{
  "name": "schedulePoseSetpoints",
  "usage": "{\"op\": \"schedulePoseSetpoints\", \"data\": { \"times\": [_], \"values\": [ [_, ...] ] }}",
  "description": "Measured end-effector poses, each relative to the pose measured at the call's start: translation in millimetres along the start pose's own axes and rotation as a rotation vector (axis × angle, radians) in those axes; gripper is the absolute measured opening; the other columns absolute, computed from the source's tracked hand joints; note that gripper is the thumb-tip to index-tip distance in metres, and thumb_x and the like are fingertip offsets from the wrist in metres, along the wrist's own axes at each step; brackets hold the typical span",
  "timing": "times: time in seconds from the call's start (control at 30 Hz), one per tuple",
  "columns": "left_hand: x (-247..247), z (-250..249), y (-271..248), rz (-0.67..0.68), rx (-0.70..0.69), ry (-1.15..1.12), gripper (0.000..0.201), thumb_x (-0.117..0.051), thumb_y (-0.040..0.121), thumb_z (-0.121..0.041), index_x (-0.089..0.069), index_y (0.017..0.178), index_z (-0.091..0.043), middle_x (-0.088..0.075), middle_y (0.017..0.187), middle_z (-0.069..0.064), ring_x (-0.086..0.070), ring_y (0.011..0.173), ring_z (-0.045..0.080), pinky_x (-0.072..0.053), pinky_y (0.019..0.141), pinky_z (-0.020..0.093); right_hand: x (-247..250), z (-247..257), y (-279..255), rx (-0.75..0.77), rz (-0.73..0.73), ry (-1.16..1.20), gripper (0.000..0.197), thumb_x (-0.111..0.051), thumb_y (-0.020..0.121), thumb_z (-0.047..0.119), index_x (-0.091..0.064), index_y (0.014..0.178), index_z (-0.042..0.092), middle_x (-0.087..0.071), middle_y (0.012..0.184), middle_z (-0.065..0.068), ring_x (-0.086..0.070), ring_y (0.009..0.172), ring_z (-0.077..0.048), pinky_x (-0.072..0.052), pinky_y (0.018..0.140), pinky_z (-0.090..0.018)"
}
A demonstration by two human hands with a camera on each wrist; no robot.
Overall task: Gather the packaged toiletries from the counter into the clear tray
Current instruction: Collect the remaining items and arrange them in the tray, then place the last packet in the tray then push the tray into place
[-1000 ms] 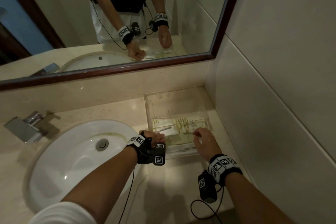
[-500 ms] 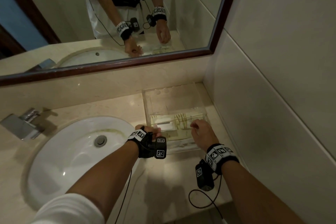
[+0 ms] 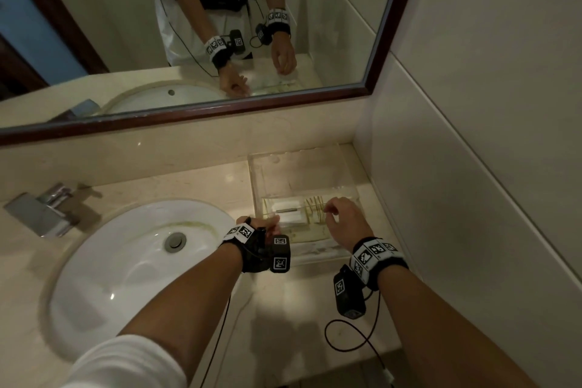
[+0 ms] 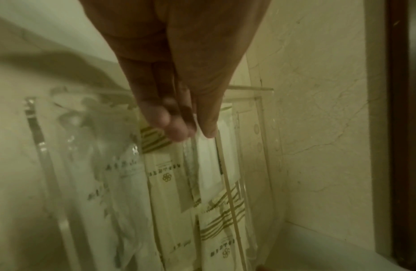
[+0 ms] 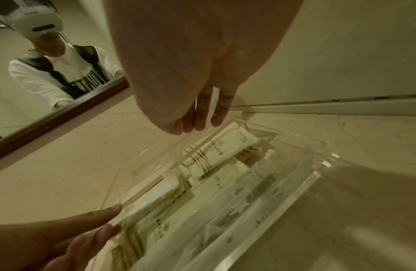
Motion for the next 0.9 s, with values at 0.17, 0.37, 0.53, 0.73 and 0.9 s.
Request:
{"op": "schedulePoseSetpoints", "data": {
  "times": [0.17,0.37,0.53,0.73,0.9],
  "values": [
    [24,-11,-11,-0.106,-0.05,0.144,0.032,-0.076,0.077,-0.027,-0.068,0.096,-0.002,-0.067,0.058,0.004,-0.06,0.05,0.018,-0.05,0.047,0.022,-2,17,8,0.044,0.023,0.004,0.009,-0.053,0.089,0.013,-0.061,0.094,0.015,-0.058,0.096,-0.002,-0.055,0.093,-0.019,-0.05,0.083,-0.035],
    [54,-34,-34,-0.246,-0.106,0.23,0.033,-0.064,0.088,-0.018,-0.064,0.11,0.007,-0.07,0.1,0.01,-0.066,0.078,0.028,-0.057,0.068,0.03,-10,57,20,0.146,0.046,0.008,0.009,-0.053,0.089,0.012,-0.06,0.094,0.015,-0.057,0.095,-0.001,-0.053,0.09,-0.016,-0.05,0.081,-0.033],
    [106,-42,-55,-0.343,-0.15,0.128,0.027,-0.069,0.084,-0.016,-0.06,0.101,0.004,-0.07,0.085,0.012,-0.064,0.058,0.026,-0.051,0.048,0.026,-29,109,28,0.236,0.121,-0.036,0.01,-0.053,0.09,0.014,-0.06,0.097,0.013,-0.059,0.098,-0.004,-0.055,0.093,-0.02,-0.05,0.085,-0.034],
    [174,-40,-84,-0.415,-0.194,0.025,0.02,-0.067,0.083,-0.011,-0.061,0.097,0.002,-0.066,0.079,0.014,-0.06,0.054,0.026,-0.053,0.05,0.028,-61,170,31,0.331,0.183,-0.032,0.01,-0.056,0.085,0.008,-0.062,0.092,0.01,-0.058,0.093,-0.007,-0.055,0.09,-0.025,-0.047,0.082,-0.034],
    [242,-28,-103,-0.515,-0.242,-0.018,0.028,-0.072,0.079,-0.016,-0.066,0.099,0.002,-0.071,0.086,0.014,-0.068,0.07,0.028,-0.059,0.068,0.038,-98,226,30,0.378,0.244,-0.06,0.014,-0.053,0.084,0.009,-0.062,0.095,0.013,-0.052,0.088,-0.001,-0.05,0.087,-0.019,-0.042,0.08,-0.03]
  ]
}}
Point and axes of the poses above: each hand's wrist, its own y-axis towards the middle knuckle, its own x-axis out of the back of the hand, z = x × y, the point moved 2 cm from there along y, towards the middle knuckle
